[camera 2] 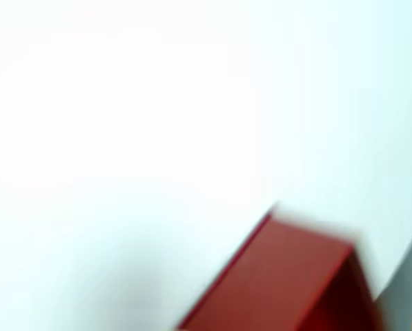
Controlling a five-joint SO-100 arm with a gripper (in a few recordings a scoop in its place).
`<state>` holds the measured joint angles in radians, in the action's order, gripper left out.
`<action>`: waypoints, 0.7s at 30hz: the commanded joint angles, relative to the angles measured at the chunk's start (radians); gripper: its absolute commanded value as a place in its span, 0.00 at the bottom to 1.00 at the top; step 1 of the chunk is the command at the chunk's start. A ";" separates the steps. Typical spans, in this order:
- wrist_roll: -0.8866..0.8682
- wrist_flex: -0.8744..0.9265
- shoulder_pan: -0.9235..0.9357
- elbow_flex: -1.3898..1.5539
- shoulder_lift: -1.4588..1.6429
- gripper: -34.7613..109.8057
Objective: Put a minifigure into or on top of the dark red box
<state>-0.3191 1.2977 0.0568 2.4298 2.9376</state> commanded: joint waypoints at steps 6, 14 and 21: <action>0.048 0.092 -0.110 0.164 0.307 0.37; 0.109 0.103 -0.201 0.253 0.414 0.38; 0.106 0.089 -0.207 0.359 0.410 0.31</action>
<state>-0.1764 1.3913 -0.1319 2.7535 3.3379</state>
